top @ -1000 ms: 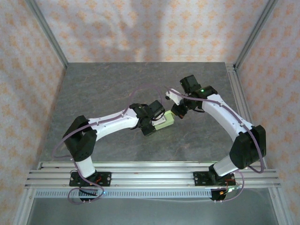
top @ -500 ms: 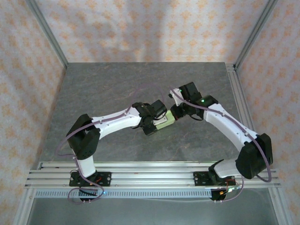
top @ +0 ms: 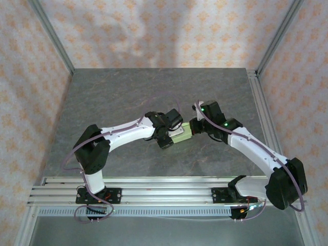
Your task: Fold the paper box
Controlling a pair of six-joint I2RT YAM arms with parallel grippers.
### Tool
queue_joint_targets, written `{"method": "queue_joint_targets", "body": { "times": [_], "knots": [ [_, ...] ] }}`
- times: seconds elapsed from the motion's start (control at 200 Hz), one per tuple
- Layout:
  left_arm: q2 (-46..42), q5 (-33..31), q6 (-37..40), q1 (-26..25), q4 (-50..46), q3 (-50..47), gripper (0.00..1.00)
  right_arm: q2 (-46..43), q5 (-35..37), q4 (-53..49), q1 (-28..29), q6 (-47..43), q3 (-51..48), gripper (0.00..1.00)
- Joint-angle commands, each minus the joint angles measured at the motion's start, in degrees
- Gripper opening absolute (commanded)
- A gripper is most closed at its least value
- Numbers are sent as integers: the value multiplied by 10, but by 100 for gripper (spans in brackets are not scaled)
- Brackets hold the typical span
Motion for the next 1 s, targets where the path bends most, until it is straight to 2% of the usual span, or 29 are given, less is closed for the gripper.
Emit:
{"method": "queue_joint_targets", "body": {
  "times": [0.0,0.16,0.375,0.445,0.556,0.711,0.861,0.996],
  "knots": [
    [-1,12,-20,2,-8,18,57,-15,11,31,4,-10,-14,0],
    [-14,24,-28,2,-5,20,66,-17,11,45,3,-26,-31,0],
    [-24,29,-38,2,4,24,72,-17,16,40,4,-41,-33,0],
    [-33,30,-43,2,9,21,80,-17,20,41,4,-41,-32,0],
    [-53,24,-56,2,26,18,100,-16,21,43,4,-41,-32,0],
    [-92,15,-104,2,63,14,100,-11,26,31,4,-44,-25,0],
    [-138,-12,-202,2,88,0,100,-3,28,29,5,-38,-16,0],
    [-169,-29,-291,2,70,-7,100,9,36,26,10,-33,-7,0]
  ]
}}
